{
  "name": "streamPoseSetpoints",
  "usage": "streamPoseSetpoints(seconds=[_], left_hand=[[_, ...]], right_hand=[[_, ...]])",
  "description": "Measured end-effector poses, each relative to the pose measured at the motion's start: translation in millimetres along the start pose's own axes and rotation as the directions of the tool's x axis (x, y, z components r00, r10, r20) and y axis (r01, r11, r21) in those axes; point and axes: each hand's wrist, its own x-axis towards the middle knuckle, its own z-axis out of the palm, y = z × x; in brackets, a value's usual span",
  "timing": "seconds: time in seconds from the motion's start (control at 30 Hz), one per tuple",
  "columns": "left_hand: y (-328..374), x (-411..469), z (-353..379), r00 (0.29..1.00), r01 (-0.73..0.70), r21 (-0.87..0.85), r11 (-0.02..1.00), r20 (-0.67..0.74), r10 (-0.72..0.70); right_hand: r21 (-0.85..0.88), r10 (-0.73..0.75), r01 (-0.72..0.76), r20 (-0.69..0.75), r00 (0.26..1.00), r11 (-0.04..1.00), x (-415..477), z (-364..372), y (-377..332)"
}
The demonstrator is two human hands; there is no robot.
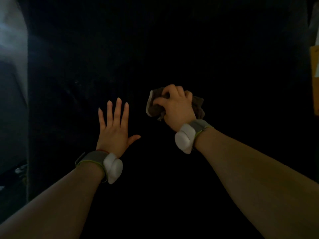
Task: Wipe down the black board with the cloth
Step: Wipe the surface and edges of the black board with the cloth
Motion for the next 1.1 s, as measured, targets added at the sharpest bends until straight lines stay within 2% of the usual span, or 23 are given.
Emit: streamPoseSetpoints(seconds=[0.13,0.37,0.5,0.6,0.67,0.73,0.8,0.97,1.03,1.1], left_hand=[[2,0,-2,1.0,-0.005,-0.015,1.0,0.01,0.005],[10,-30,2,1.0,-0.007,-0.03,1.0,0.023,0.007],[12,-37,5,0.997,0.006,-0.032,0.999,0.078,-0.004],[16,-36,7,0.994,0.023,-0.031,0.999,0.11,-0.02],[17,-34,10,0.992,0.038,-0.03,0.999,0.119,-0.034],[15,-34,12,0.993,0.043,-0.023,0.999,0.115,-0.04],[13,-34,13,0.995,0.028,-0.025,0.999,0.095,-0.026],[14,-35,16,0.997,0.022,-0.026,0.999,0.068,-0.02],[14,-37,15,0.998,0.017,-0.02,1.0,0.065,-0.016],[14,-36,14,0.998,0.016,-0.023,1.0,0.058,-0.015]], right_hand=[[-0.032,-0.1,0.101,0.036,0.994,0.994,-18,15,-3],[0.002,-0.155,0.155,-0.012,0.988,0.988,-53,34,-13],[-0.016,-0.21,0.222,0.263,0.942,0.975,-83,48,-12],[0.009,-0.224,0.236,0.344,0.912,0.972,-81,37,-5],[0.083,-0.232,0.218,0.261,0.937,0.972,-66,20,-1],[0.105,-0.112,0.105,0.064,0.992,0.989,-46,5,3],[0.09,0.012,-0.003,-0.097,0.995,0.996,-30,-2,3],[-0.049,0.071,-0.071,0.003,0.997,0.996,-38,30,-3],[-0.044,0.067,-0.068,-0.02,0.998,0.997,-47,42,-11],[-0.038,0.053,-0.058,-0.111,0.992,0.998,-54,48,-15]])
